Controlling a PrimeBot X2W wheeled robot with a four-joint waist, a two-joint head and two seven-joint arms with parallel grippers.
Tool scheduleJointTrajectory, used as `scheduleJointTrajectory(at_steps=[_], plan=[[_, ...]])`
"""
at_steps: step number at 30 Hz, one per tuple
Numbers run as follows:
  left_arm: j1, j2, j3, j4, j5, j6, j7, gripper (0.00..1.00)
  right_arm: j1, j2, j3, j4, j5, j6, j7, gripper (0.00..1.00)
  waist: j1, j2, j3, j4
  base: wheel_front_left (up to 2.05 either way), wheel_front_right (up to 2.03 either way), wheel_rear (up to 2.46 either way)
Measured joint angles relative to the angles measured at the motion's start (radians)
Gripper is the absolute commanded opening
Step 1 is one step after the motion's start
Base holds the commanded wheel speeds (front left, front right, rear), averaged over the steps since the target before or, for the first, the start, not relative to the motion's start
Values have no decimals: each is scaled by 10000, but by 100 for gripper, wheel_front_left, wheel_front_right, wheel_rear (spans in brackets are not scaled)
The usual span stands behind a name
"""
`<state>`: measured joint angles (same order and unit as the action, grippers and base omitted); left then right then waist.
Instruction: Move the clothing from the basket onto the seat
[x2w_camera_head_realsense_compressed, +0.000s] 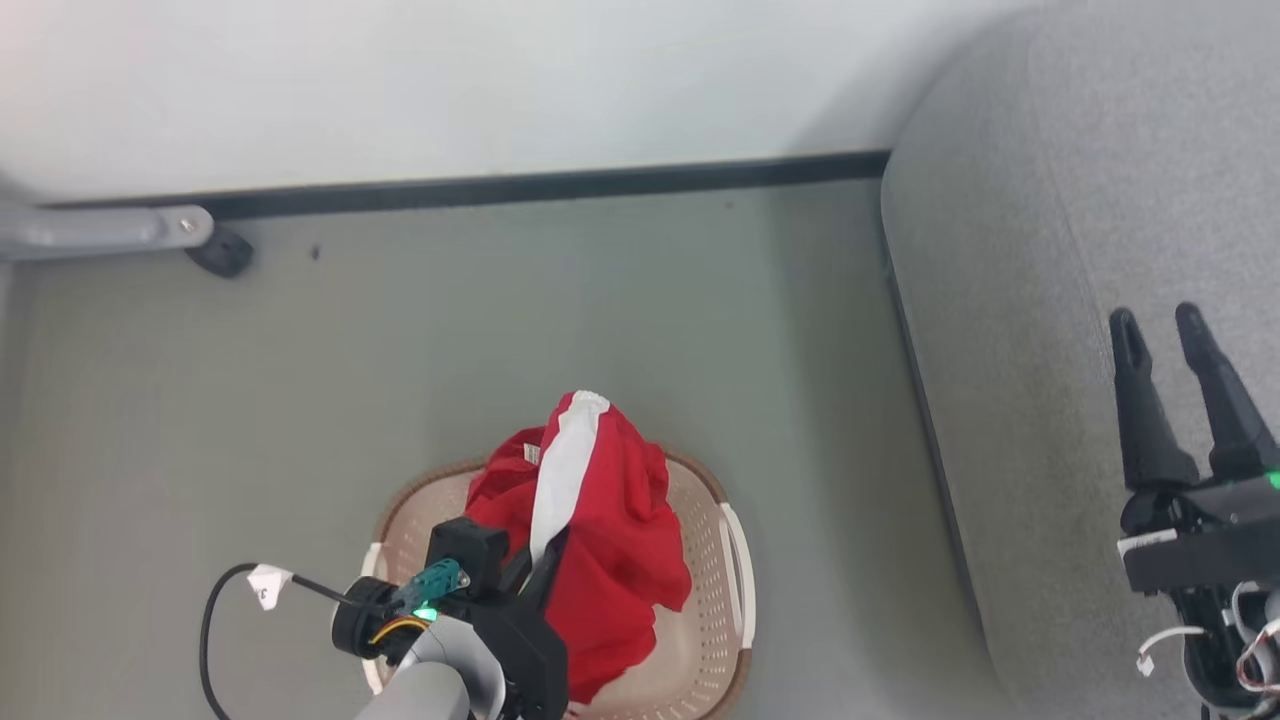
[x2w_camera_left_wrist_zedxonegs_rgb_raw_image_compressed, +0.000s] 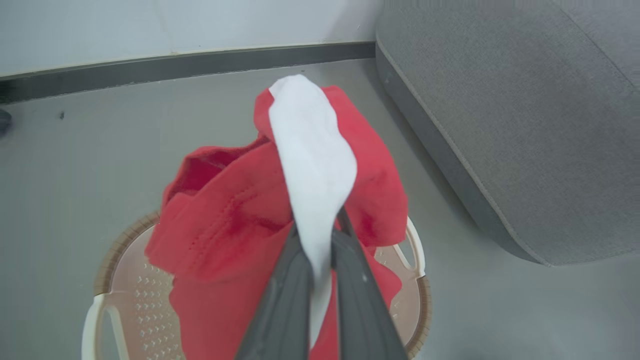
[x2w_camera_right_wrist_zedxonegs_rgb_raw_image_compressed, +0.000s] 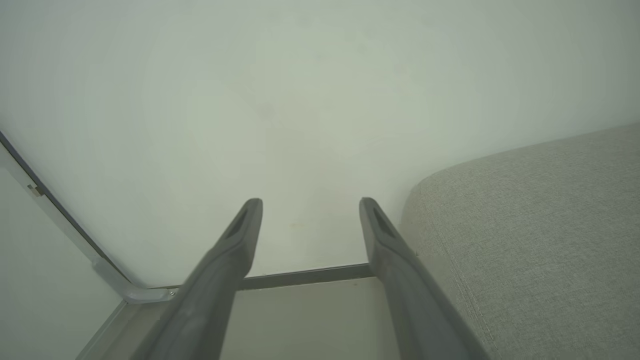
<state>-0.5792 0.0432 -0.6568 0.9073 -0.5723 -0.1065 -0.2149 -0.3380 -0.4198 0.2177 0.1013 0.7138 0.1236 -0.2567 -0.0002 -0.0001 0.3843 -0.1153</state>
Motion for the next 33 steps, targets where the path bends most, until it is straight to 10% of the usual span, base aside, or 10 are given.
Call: scheduleJointTrajectory(at_steps=[33], plan=[[1134, 1273, 468, -5097, 25, 428, -75, 0, 2335, 257, 73, -397, -107, -2, 2, 100, 2, 0, -3317, 634, 0, 0, 0]])
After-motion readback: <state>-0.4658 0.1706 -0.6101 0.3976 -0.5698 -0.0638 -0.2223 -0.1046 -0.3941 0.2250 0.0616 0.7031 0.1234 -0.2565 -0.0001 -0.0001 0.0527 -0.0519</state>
